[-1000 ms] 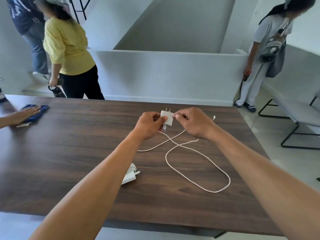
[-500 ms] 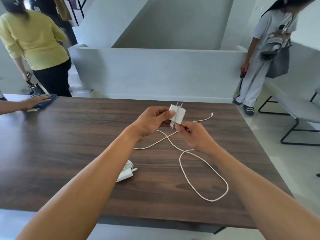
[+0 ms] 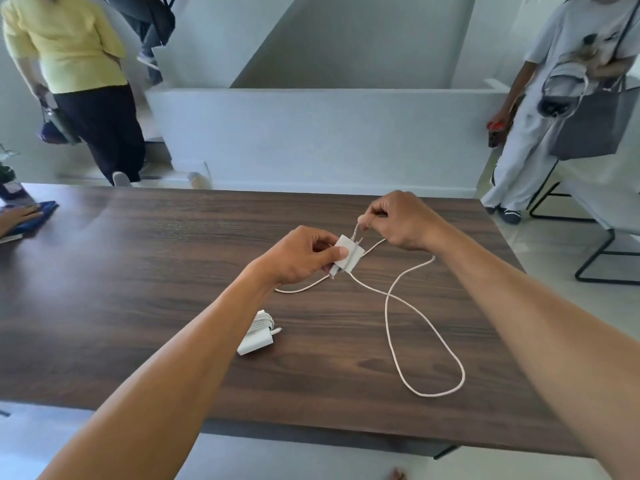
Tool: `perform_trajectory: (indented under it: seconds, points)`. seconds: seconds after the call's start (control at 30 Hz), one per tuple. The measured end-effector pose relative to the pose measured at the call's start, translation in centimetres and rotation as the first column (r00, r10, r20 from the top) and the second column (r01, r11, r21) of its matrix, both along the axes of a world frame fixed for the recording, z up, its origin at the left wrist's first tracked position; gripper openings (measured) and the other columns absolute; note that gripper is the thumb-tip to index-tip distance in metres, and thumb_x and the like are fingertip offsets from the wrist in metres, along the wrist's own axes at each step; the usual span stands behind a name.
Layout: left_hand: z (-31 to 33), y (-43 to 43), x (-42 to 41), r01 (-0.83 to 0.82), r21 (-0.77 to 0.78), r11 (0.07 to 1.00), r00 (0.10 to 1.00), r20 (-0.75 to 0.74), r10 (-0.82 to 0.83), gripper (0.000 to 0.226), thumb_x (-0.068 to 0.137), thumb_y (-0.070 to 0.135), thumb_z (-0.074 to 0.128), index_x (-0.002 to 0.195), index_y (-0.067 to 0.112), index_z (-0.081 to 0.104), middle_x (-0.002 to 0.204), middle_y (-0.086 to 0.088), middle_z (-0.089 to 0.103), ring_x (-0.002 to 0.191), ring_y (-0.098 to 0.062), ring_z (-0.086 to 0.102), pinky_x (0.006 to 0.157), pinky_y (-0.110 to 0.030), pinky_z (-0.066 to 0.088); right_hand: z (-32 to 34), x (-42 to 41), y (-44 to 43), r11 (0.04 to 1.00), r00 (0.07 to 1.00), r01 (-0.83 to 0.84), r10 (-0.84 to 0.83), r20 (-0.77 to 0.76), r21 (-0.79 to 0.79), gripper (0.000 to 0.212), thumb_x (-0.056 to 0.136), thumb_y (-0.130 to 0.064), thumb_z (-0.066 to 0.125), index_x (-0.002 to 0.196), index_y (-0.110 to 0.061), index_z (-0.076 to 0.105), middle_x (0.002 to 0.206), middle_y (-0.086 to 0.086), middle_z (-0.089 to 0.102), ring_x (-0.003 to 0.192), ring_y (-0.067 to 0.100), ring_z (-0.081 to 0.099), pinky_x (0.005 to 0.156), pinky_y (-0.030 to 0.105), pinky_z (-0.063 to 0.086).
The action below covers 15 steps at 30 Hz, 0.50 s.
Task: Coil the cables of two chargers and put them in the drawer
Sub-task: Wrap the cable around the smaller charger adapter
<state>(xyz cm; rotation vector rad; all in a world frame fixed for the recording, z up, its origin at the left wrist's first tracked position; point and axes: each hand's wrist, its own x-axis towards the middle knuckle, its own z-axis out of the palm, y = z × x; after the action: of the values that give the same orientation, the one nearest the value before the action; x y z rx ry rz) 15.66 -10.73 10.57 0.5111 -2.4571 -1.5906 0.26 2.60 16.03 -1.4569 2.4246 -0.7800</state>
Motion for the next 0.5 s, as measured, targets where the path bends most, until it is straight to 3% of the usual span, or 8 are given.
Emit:
perform_trajectory:
  seconds: [0.07,0.2,0.3,0.4,0.5]
  points:
    - [-0.3,-0.1,-0.1,-0.06,-0.061,0.996,0.998,0.021,0.061,0.017,0.09,0.024,0.067,0.099,0.011,0.07,0.089,-0.015,0.075,0.073,-0.018,0.067,0.08,-0.038,0.056,-0.1,0.6,-0.2,1.0,1.0,0.023,-0.023,-0.012,-0.006,0.021,0.091,-0.032,0.059,0.081,-0.021,0.074,0.061,-0.013,0.065,0.041,0.002,0.043,0.054,0.024,0.036]
    - [0.0,-0.2,-0.1,-0.243,0.003,0.97,0.97,0.016,0.243,0.022,0.088,0.026,0.068,0.098,0.006,0.067,0.088,-0.015,0.074,0.072,-0.02,0.07,0.072,-0.03,0.059,-0.4,1.9,-0.4,0.997,0.997,0.067,-0.068,-0.03,-0.038,0.024,0.093,-0.028,0.054,0.084,-0.018,0.074,0.044,-0.018,0.053,0.049,0.004,0.045,0.057,0.026,0.037]
    - [0.3,-0.5,-0.4,-0.331,-0.023,0.943,0.943,0.034,0.332,0.026,0.083,0.034,0.073,0.092,0.009,0.069,0.083,-0.009,0.075,0.072,-0.02,0.071,0.073,-0.031,0.057,-0.4,3.9,-0.3,0.996,0.992,0.069,-0.075,-0.101,-0.058,0.026,0.094,-0.028,0.05,0.088,-0.018,0.072,0.063,-0.012,0.06,0.067,0.017,0.057,0.064,0.03,0.046]
    - [1.0,-0.1,-0.8,-0.396,0.235,0.888,0.916,0.03,0.4,0.027,0.085,0.027,0.072,0.093,0.002,0.066,0.083,-0.014,0.072,0.068,-0.019,0.067,0.071,-0.03,0.057,-0.7,6.2,0.0,0.987,0.974,0.088,-0.114,-0.195,-0.138,0.026,0.095,-0.028,0.045,0.085,-0.017,0.067,0.074,-0.002,0.065,0.075,0.026,0.061,0.062,0.031,0.044]
    - [1.9,0.2,-0.8,-0.379,0.541,0.75,0.906,0.054,0.419,0.021,0.091,0.017,0.065,0.099,-0.002,0.063,0.089,-0.018,0.068,0.077,-0.024,0.067,0.072,-0.031,0.061,-2.5,8.3,1.0,0.96,0.964,0.065,-0.131,-0.231,-0.273,0.025,0.097,-0.028,0.044,0.092,-0.017,0.066,0.085,-0.001,0.067,0.08,0.027,0.061,0.062,0.033,0.044]
